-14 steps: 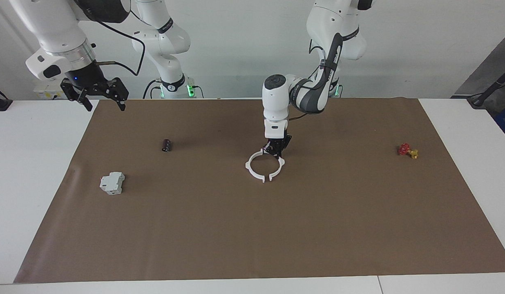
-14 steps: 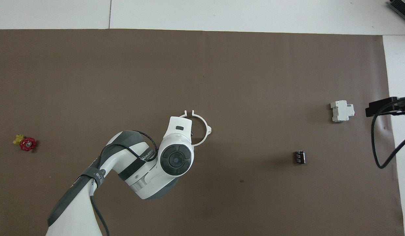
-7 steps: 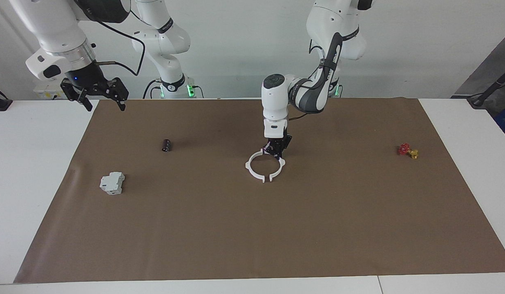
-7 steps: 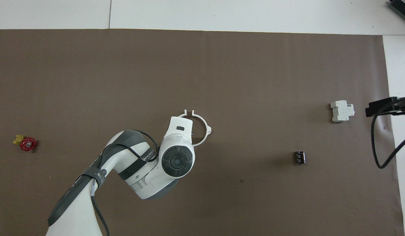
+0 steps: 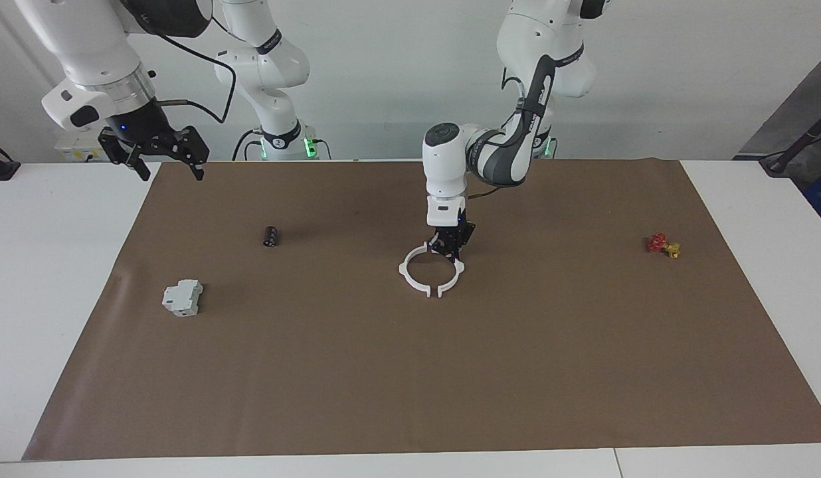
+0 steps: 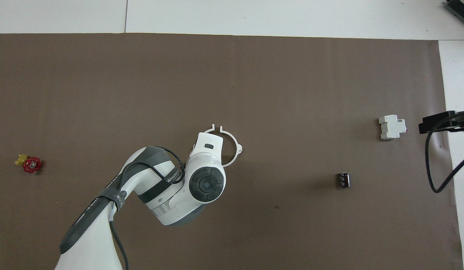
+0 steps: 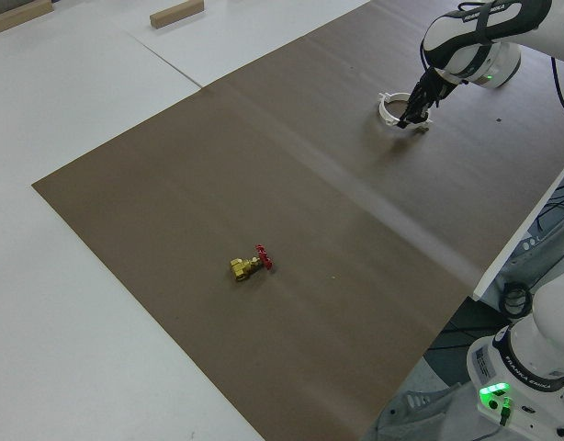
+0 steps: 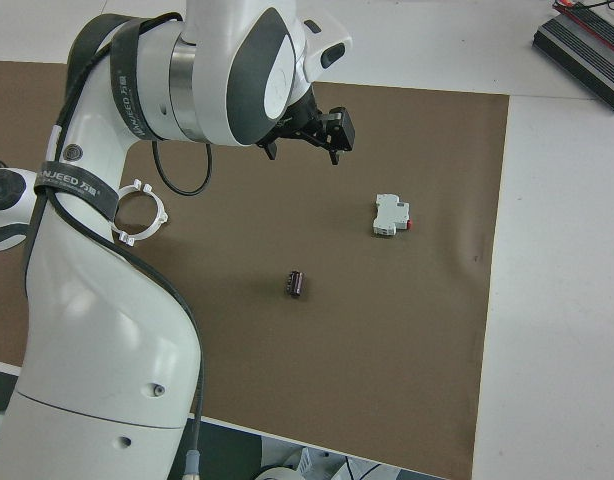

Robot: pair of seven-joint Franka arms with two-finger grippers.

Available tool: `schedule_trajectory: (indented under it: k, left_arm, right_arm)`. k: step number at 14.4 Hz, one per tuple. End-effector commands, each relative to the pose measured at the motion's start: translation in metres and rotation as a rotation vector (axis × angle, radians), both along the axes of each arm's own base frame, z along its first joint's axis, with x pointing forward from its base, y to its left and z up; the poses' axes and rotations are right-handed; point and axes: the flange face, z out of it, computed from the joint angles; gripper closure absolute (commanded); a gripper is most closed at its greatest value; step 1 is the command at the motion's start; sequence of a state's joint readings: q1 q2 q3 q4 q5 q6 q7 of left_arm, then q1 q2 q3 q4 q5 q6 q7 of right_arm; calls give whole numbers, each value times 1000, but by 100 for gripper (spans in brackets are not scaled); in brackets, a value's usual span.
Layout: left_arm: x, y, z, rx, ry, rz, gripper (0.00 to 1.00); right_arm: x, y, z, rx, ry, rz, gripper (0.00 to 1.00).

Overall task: Assemble drain pipe with both arms
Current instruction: 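Press the held half-ring onto the placed half-ring with the left gripper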

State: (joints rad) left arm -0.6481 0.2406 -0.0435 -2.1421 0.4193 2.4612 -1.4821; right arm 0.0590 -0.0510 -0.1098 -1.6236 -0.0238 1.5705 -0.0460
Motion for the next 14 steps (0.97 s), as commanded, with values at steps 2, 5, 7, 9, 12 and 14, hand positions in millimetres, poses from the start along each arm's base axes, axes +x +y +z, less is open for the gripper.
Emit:
schedule_trajectory:
  k: [2,5,7,9,12,14]
  left_arm:
    - [4,-8,-4,13,-19,-7,100]
    - [2,-9,-4,16,-17,-9,100]
    - [-2,-13,-6,21,-13,-17,100]
    - [-4,-13,-5,22,-13,-20,100]
    - [-5,-13,-7,27,-9,-20,100]
    - [-5,-13,-6,27,-9,-20,100]
  right_arm:
    - [0,0,0,16,12,-20,0]
    - [0,0,0,16,12,-20,0]
    - [0,0,0,16,14,-20,0]
    - [0,0,0,16,12,-20,0]
    - [0,0,0,16,12,-20,0]
    - [0,0,0,16,12,-20,0]
